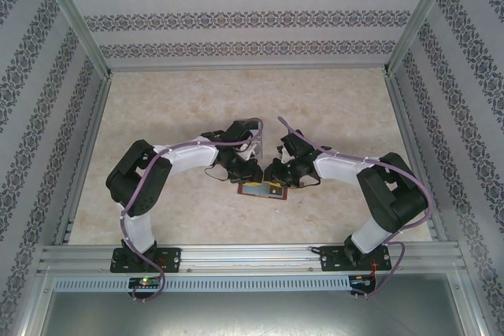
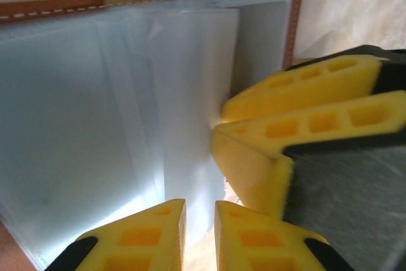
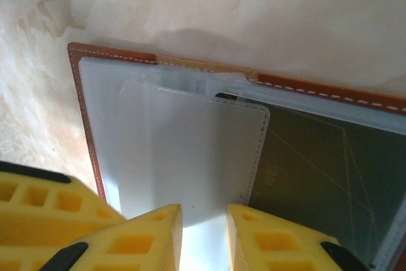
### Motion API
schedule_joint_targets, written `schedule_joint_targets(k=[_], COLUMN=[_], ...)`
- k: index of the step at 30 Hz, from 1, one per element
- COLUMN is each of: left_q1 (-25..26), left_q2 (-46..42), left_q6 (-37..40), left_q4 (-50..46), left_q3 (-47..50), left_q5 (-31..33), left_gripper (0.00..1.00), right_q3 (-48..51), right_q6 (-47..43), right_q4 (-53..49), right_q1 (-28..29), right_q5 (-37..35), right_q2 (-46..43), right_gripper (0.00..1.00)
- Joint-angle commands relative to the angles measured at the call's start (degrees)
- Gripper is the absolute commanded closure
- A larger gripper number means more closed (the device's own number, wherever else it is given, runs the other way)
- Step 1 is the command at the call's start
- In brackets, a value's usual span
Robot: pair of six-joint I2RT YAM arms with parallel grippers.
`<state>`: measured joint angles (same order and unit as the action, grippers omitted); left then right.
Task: Take the credit cards out of the card holder
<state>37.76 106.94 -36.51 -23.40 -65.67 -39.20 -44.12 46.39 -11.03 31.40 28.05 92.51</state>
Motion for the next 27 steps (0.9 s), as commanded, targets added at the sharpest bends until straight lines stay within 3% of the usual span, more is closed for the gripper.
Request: schedule_joint_targets(k=[1, 5, 14, 27], left_q1=[-0.49, -0.50, -0.52, -0.86], left_q2=[2.64, 4.17, 4.36, -1.24], left_q6=[-0.23, 0.56, 1.24, 0.37], left_q4=[0.53, -1.03, -2.53, -2.49], left_q3=[0.52, 0.35, -0.07, -0.48], left_q5=[0.76, 1.95, 2.98, 3.64], left_gripper=[0.81, 0.81, 0.82, 0.82], right_q3=[-0.62, -0.71, 1.28, 0.80], right_q6=[0.50, 0.41, 0.15, 1.12], right_q4=[0.08, -0.71, -4.35, 1.92], right_q1=[0.57, 0.59, -0.71, -0.73], right_q5=[0.37, 0.25, -4.15, 1.71], right_q2=[-1.23, -2.47, -5.76, -1.41], right_gripper=[0.73, 0.73, 0.61, 0.60])
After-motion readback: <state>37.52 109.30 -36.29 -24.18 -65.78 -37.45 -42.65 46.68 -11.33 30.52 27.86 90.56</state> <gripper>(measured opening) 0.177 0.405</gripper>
